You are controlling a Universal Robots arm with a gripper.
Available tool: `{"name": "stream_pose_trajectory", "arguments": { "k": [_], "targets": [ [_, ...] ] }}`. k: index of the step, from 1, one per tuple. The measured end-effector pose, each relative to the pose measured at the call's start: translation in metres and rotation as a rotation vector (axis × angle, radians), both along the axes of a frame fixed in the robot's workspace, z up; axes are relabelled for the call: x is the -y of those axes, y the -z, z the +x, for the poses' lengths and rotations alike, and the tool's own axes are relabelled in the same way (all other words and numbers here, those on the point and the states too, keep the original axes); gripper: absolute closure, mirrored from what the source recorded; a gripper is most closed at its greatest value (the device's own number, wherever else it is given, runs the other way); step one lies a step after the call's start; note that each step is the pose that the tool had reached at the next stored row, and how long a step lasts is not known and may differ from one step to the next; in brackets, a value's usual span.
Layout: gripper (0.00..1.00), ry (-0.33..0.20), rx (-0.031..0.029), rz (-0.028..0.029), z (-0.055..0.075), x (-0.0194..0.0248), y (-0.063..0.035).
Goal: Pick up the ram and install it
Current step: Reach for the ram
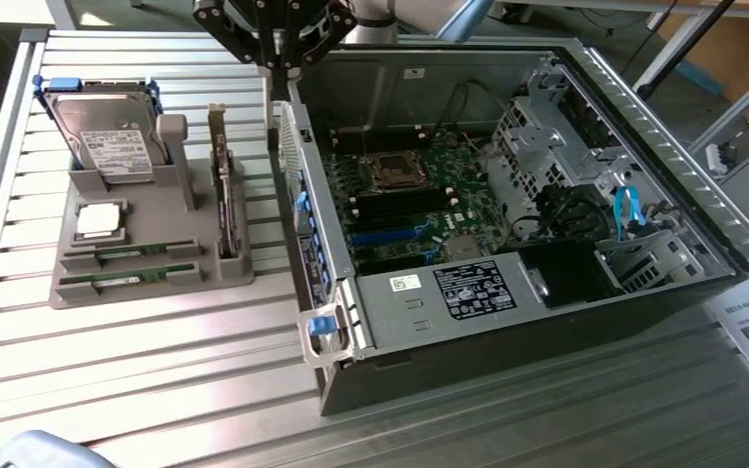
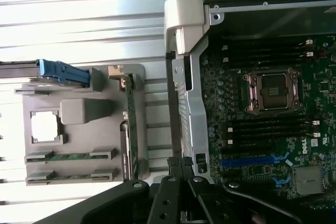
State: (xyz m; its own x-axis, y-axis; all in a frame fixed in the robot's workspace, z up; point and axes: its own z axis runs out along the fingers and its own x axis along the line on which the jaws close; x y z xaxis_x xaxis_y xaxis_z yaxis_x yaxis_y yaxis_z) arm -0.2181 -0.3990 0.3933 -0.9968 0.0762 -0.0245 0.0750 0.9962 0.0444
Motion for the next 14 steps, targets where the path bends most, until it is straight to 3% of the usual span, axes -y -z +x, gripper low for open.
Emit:
{"name": "stream_pose_trajectory", "arguments": {
  "k": [14],
  "targets": [
    [0.90,0.000,0.0000,-0.0001,-0.027,0.0000,0.0000]
  ]
}}
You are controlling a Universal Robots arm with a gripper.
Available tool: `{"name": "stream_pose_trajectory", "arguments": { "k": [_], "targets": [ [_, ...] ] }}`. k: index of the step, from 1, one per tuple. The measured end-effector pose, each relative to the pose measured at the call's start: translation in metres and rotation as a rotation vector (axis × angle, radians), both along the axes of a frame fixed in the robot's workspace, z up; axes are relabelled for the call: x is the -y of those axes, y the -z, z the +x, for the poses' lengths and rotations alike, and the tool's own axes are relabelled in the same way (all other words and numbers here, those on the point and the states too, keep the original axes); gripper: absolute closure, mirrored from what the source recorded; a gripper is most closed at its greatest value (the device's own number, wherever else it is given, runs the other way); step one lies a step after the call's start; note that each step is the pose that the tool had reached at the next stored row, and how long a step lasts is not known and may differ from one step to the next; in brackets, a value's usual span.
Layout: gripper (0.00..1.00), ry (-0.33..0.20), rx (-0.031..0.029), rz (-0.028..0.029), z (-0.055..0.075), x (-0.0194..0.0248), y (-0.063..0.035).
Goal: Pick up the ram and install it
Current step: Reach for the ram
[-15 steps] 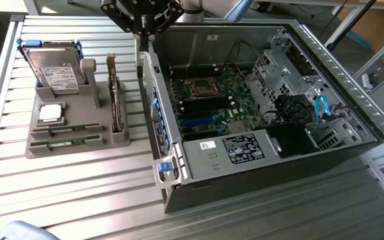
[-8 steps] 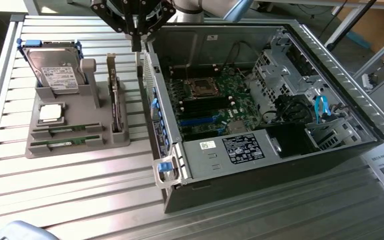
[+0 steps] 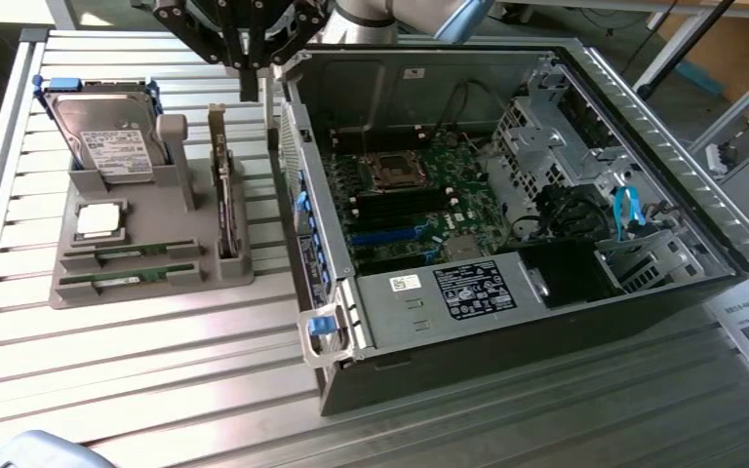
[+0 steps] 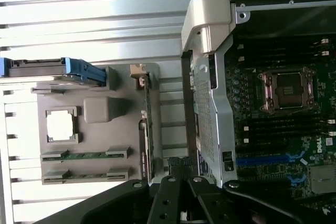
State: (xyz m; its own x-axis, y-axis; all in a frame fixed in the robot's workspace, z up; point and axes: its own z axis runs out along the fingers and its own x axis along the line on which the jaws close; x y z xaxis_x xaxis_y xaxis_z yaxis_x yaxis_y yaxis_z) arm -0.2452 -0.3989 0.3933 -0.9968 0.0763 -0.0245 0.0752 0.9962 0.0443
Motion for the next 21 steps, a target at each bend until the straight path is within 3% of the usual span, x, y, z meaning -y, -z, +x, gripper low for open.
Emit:
{"name": "stream_pose_trajectory", "arguments": {
  "k": [21],
  "targets": [
    [0.90,0.000,0.0000,0.0000,-0.044,0.0000,0.0000]
  ]
}}
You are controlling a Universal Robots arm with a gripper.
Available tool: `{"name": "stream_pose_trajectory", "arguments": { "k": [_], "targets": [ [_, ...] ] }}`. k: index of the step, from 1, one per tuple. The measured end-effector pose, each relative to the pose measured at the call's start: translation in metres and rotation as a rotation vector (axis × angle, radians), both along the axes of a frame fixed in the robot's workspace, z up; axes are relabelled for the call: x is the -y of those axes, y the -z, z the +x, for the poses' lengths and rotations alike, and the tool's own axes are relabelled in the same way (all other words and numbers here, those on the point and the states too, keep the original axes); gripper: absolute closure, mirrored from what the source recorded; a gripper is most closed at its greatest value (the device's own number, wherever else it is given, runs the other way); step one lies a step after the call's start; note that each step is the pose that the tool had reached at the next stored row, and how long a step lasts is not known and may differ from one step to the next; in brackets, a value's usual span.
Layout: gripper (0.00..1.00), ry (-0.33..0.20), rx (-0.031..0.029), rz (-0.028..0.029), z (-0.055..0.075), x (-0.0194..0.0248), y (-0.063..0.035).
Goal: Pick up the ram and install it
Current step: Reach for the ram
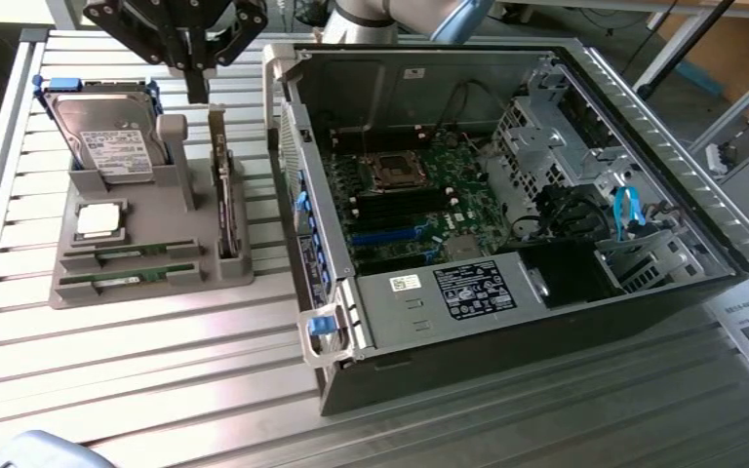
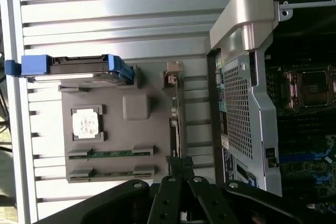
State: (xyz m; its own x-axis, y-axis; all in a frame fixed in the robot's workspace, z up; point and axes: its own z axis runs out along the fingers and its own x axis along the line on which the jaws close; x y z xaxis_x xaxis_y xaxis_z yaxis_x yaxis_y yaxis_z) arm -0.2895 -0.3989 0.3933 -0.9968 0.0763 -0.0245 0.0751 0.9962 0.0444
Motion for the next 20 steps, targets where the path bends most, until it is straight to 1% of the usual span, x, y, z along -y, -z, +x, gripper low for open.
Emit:
{"name": "stream_pose_trajectory", "arguments": {
  "k": [20],
  "targets": [
    [0.90,0.000,0.0000,0.0000,-0.041,0.0000,0.0000]
  ]
}}
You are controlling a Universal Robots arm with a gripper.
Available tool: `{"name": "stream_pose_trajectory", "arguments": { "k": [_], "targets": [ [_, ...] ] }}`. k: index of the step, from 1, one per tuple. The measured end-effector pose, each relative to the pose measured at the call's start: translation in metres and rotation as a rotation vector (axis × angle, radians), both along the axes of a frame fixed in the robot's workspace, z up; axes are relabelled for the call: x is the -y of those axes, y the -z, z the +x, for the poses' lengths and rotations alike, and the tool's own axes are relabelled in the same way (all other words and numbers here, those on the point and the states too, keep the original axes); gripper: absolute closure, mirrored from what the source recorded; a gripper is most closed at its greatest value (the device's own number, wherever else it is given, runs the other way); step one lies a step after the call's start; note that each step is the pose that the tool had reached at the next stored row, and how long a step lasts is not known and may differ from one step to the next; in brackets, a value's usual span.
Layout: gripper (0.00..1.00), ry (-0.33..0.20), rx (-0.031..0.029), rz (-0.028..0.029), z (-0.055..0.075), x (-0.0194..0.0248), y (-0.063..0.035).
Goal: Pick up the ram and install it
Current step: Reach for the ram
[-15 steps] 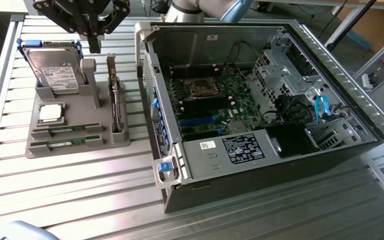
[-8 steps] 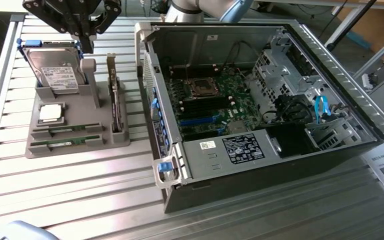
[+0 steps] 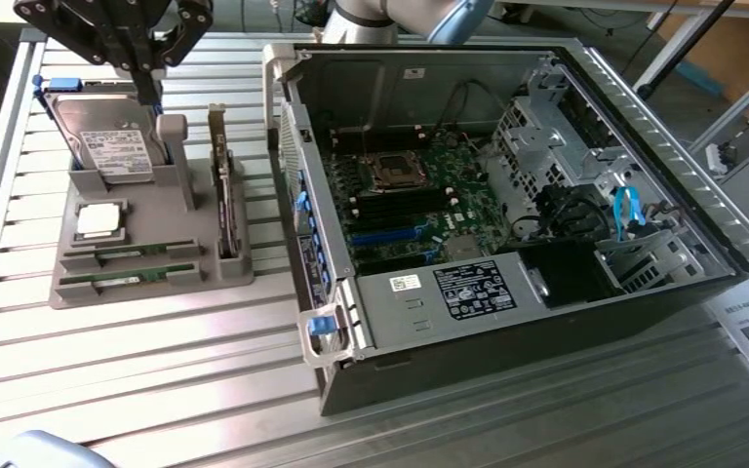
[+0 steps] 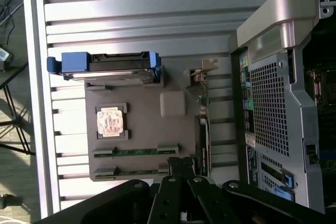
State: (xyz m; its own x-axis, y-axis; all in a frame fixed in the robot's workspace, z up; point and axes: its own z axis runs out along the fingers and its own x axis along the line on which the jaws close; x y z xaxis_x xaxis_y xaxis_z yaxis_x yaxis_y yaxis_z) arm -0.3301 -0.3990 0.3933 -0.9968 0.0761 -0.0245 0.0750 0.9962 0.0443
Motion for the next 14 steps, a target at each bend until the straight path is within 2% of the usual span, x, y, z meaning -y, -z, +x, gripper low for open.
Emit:
{"name": "stream_pose_trajectory", "arguments": {
  "k": [14],
  "targets": [
    [0.90,0.000,0.0000,0.0000,-0.021,0.0000,0.0000]
  ]
}}
